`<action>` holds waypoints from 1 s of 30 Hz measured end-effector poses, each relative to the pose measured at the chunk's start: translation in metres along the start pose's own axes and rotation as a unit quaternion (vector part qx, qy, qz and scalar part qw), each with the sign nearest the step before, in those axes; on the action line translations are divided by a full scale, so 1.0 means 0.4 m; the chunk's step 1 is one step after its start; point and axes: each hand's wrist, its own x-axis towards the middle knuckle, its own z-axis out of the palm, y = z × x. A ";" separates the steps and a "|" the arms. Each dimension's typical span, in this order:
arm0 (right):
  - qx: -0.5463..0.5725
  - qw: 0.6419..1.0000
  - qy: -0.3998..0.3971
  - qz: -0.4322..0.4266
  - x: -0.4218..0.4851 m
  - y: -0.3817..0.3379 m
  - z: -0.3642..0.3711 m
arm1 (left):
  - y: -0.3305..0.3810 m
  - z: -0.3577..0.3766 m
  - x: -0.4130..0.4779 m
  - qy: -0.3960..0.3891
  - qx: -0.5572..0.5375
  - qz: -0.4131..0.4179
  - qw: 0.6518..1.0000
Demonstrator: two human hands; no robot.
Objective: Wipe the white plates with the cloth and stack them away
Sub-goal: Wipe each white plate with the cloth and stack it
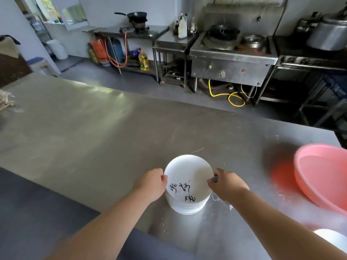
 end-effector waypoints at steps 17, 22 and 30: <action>0.151 0.986 0.026 0.072 -0.163 0.187 -0.079 | 0.237 0.007 -0.031 0.020 -0.099 0.115 0.988; 0.144 0.981 0.047 0.119 -0.254 0.353 -0.071 | 0.359 0.122 -0.113 -0.003 -0.113 0.138 0.984; 0.115 0.973 -0.031 0.197 -0.301 0.548 0.106 | 0.393 0.412 -0.211 -0.132 -0.132 0.129 0.974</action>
